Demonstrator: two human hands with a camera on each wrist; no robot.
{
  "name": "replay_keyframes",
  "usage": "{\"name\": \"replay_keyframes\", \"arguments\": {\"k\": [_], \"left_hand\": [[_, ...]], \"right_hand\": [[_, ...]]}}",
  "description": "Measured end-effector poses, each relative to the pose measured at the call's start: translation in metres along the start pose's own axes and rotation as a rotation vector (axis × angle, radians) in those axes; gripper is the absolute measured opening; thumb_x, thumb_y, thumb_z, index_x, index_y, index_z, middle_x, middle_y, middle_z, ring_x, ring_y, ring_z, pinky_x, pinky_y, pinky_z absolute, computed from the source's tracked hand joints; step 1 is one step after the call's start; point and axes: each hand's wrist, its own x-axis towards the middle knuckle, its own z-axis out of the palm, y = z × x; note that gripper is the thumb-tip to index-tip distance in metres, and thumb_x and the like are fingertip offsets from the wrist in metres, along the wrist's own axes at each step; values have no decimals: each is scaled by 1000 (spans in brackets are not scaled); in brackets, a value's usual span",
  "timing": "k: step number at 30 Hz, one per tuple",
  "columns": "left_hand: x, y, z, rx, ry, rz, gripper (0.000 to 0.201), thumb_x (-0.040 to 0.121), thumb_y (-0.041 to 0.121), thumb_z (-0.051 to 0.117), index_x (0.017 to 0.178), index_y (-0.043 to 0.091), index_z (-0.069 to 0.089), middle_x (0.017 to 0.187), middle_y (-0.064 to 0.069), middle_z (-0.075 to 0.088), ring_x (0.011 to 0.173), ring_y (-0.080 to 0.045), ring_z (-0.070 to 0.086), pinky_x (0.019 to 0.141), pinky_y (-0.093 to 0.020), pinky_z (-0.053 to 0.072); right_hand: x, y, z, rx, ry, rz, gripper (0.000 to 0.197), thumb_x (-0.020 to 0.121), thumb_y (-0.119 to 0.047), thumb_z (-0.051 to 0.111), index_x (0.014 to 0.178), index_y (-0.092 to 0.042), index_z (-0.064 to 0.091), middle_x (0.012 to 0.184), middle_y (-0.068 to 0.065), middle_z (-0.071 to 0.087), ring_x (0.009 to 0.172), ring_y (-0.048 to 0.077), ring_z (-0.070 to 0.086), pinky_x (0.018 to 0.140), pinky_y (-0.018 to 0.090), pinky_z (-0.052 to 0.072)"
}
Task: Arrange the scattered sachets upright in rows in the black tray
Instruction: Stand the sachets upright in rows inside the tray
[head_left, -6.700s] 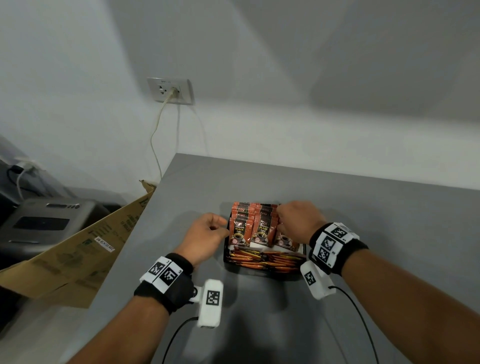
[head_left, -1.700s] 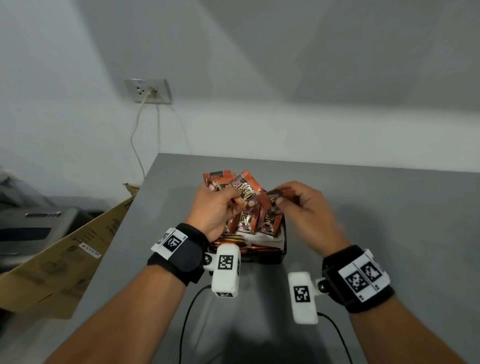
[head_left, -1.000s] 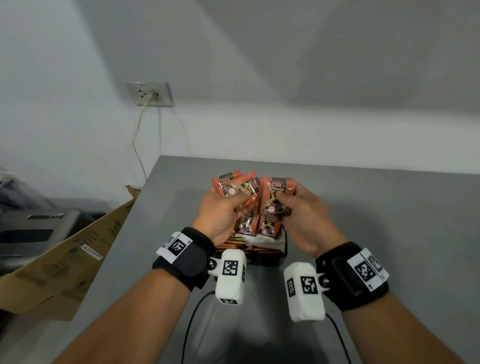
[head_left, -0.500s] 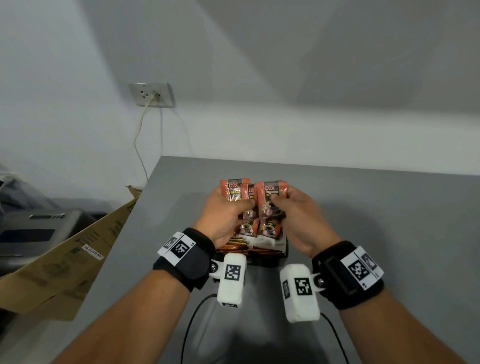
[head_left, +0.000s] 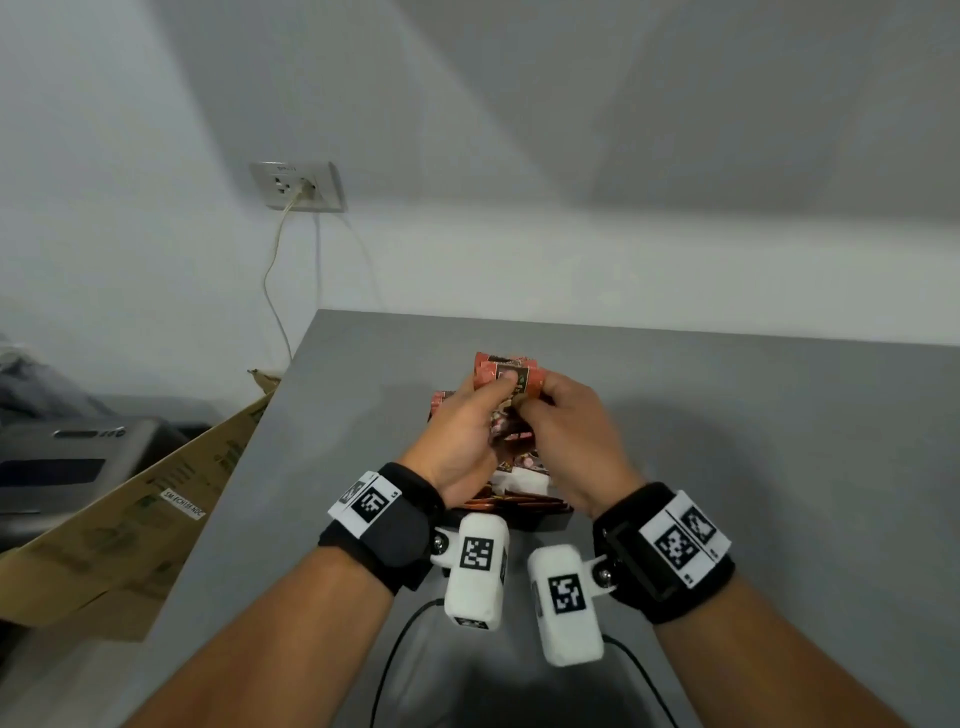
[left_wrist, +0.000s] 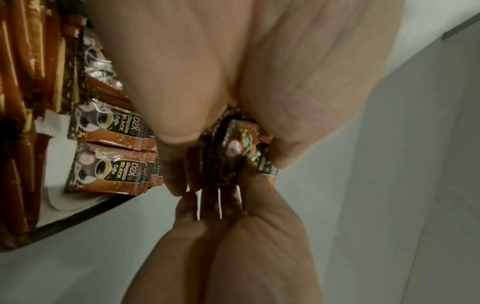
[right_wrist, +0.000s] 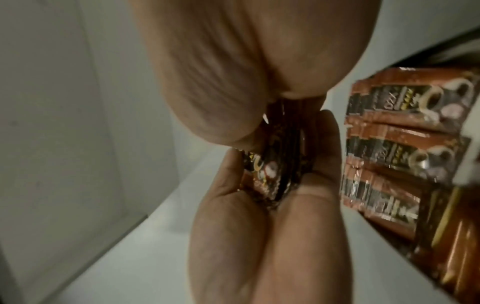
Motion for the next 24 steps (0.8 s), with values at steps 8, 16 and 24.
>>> {"name": "replay_keyframes", "arguments": {"k": [8, 16, 24], "left_hand": [[-4, 7, -12, -126, -45, -64, 44, 100, 14, 50, 137, -9, 49, 124, -30, 62, 109, -37, 63, 82, -33, 54], [-2, 8, -12, -219, -209, -88, 33, 78, 4, 51, 110, 2, 57, 97, -17, 64, 87, -27, 66, 74, -36, 55], [3, 25, -24, 20, -16, 138, 57, 87, -15, 58, 136, 13, 54, 107, -16, 71, 92, -29, 71, 85, -46, 57]], "right_hand": [[7, -6, -26, -611, -275, -245, 108, 67, -46, 87, 156, -35, 26, 159, -13, 27, 146, 8, 22, 120, 34, 21], [18, -12, -19, -779, -427, -403, 87, 69, -27, 85, 145, -29, 42, 130, -9, 49, 121, 9, 48, 106, 35, 43], [33, -18, -43, -316, -117, -168, 41, 88, -32, 74, 127, -38, 63, 120, -13, 65, 102, 11, 67, 94, 46, 57]]}}
